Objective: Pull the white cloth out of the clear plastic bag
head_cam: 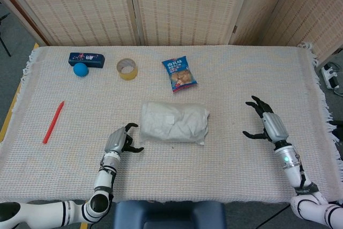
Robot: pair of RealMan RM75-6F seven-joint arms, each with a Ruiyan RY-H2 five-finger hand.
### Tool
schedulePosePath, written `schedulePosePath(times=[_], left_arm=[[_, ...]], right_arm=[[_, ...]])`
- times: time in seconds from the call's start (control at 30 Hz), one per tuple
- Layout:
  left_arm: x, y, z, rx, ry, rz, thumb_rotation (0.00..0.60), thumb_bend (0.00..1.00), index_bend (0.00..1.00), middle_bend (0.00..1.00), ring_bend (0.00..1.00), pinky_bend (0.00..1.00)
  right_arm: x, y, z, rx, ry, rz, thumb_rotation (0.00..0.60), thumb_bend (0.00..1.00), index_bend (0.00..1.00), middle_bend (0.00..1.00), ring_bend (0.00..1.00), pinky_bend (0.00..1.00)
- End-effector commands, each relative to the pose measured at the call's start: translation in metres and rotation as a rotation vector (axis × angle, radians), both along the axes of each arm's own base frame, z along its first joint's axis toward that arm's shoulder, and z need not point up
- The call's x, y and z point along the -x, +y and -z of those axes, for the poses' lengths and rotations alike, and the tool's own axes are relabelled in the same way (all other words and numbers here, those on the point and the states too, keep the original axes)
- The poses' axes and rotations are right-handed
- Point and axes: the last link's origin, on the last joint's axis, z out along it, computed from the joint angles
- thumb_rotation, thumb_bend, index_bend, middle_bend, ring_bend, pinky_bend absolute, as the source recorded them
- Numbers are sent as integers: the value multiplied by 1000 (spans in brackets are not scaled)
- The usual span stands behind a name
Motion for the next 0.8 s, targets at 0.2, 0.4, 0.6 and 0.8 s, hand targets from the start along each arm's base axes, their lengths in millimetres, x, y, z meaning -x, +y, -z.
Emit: schedulePosePath(times=[0.2,0.4,0.6,0.8], left_arm=[[-10,1,0,-28,-54,-6,584,237,465,1000,1000,1000],[-7,8,7,-32,-42,-48,581,248,494,1000,1000,1000],[-8,9,9,-33,-42,-54,583,273,561,1000,1000,1000],[-11,7,11,-37,-48,-54,589,412,650,1000,1000,1000]], right_arm=[[1,1,-1,7,4,-1,600,126,146,0,0,0],[1,1,-3,12,7,-7,600,126,147,0,0,0],[4,-1,-3,19,11,-3,600,126,147,0,0,0],[6,0,-5,26,15,0,600,127,147,0,0,0]])
